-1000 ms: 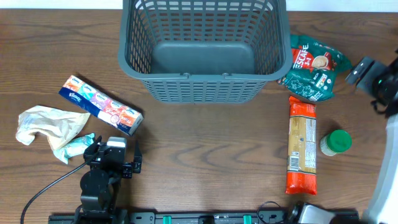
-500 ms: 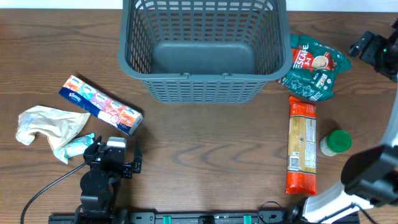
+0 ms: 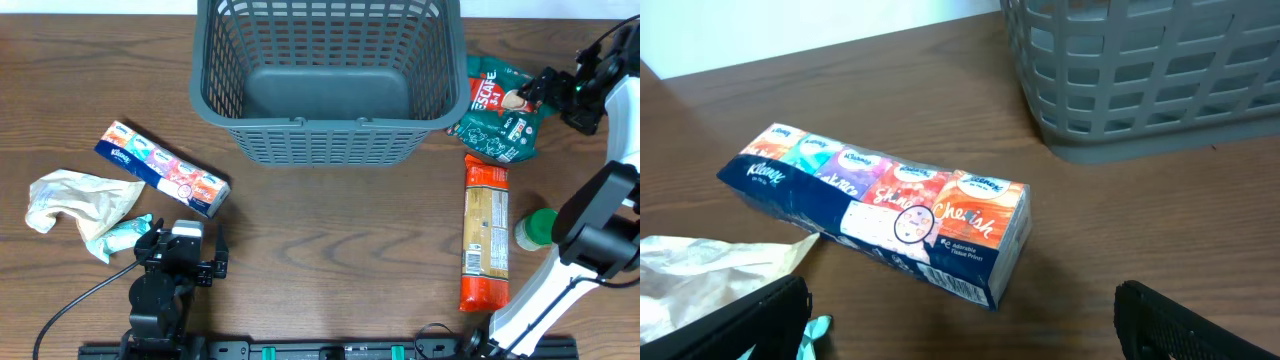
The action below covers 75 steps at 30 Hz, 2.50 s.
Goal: Pack container
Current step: 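Move the right gripper to the green snack pouch and grasp it, then carry the pouch with the right gripper into the grey basket and release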
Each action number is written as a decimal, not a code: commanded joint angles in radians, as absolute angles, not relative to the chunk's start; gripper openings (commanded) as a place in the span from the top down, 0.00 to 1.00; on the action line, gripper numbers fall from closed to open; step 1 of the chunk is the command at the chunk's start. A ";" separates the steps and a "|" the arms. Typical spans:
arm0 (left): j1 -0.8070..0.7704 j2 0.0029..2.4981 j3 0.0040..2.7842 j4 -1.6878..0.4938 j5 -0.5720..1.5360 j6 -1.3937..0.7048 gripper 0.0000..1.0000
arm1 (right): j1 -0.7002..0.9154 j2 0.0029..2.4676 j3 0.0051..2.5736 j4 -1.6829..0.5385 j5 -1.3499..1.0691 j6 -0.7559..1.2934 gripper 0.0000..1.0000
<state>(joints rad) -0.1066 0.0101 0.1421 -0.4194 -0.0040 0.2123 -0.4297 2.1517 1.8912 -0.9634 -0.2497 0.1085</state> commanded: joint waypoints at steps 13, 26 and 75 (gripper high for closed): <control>-0.110 0.004 0.124 -0.421 -0.008 0.204 0.02 | -0.398 2.295 1.901 -0.903 -0.371 0.054 0.01; -0.110 0.004 0.124 -0.421 -0.008 0.204 0.02 | -0.378 2.351 1.901 -0.923 -0.371 0.098 0.99; -0.110 0.004 0.124 -0.421 -0.008 0.204 0.02 | 0.073 1.542 1.903 -0.591 -0.381 -0.632 0.99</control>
<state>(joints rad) -0.1066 0.0101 0.1421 -0.4191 -0.0040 0.2123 -0.0109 1.5661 1.8698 -0.6418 -0.3126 -0.3717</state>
